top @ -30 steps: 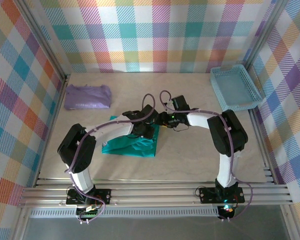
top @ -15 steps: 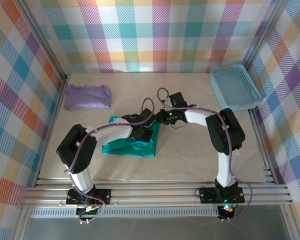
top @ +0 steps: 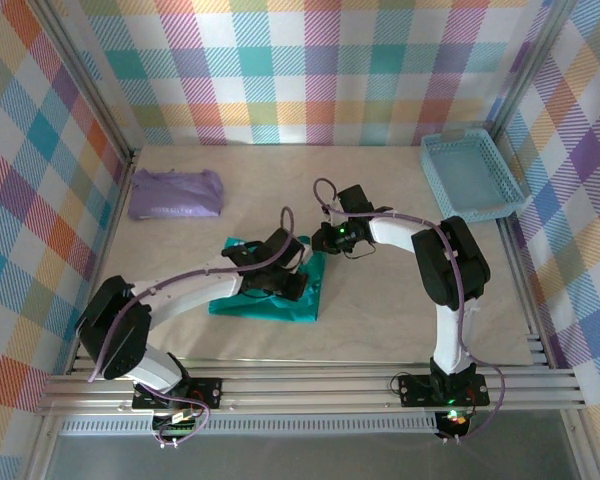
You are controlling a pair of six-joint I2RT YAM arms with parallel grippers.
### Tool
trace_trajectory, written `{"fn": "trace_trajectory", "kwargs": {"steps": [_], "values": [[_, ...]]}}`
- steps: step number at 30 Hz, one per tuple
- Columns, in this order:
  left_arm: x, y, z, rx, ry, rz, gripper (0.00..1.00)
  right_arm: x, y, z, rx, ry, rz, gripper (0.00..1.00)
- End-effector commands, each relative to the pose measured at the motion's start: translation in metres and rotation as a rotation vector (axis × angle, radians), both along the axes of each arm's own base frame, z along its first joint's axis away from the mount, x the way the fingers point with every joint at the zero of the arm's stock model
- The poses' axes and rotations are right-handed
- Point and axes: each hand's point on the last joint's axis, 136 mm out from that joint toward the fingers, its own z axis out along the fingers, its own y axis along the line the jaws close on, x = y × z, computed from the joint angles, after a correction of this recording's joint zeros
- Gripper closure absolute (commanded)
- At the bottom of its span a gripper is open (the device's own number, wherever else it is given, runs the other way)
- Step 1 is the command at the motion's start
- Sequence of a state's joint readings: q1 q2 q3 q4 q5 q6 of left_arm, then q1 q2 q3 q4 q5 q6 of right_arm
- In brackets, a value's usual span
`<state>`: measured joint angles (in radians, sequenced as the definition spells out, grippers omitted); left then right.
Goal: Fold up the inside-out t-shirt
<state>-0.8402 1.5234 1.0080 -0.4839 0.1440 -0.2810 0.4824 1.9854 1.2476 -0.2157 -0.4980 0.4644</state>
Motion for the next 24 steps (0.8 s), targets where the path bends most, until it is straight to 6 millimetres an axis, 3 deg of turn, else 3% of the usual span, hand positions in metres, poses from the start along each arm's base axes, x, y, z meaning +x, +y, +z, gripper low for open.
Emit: {"fn": "trace_trajectory", "kwargs": {"steps": [1, 4, 8, 11, 13, 18, 21, 24], "values": [[-0.017, -0.018, -0.007, -0.042, 0.072, -0.061, 0.87, -0.003, -0.003, 0.004, -0.029, -0.006, 0.029, 0.85], [-0.02, -0.017, 0.0, -0.035, 0.066, -0.099, 0.77, -0.004, -0.007, 0.01, -0.039, -0.021, 0.038, 0.75], [-0.025, -0.013, 0.031, -0.093, 0.007, -0.169, 0.64, -0.009, -0.021, 0.029, -0.078, -0.093, 0.052, 0.66], [-0.007, 0.005, 0.051, -0.151, -0.038, -0.078, 0.59, -0.025, -0.029, 0.045, -0.066, -0.131, 0.055, 0.59], [0.014, 0.027, 0.057, -0.189, -0.036, 0.062, 0.56, -0.044, -0.026, 0.055, 0.012, -0.142, 0.084, 0.53], [0.047, 0.073, 0.053, -0.219, -0.006, 0.305, 0.54, -0.09, -0.011, 0.06, 0.079, -0.169, 0.156, 0.43], [0.058, 0.092, 0.043, -0.182, 0.005, 0.377, 0.54, -0.096, 0.0, 0.058, 0.029, -0.207, 0.187, 0.4], [0.064, 0.104, 0.035, -0.151, 0.018, 0.417, 0.54, -0.097, 0.008, 0.055, -0.03, -0.221, 0.194, 0.45]]}}
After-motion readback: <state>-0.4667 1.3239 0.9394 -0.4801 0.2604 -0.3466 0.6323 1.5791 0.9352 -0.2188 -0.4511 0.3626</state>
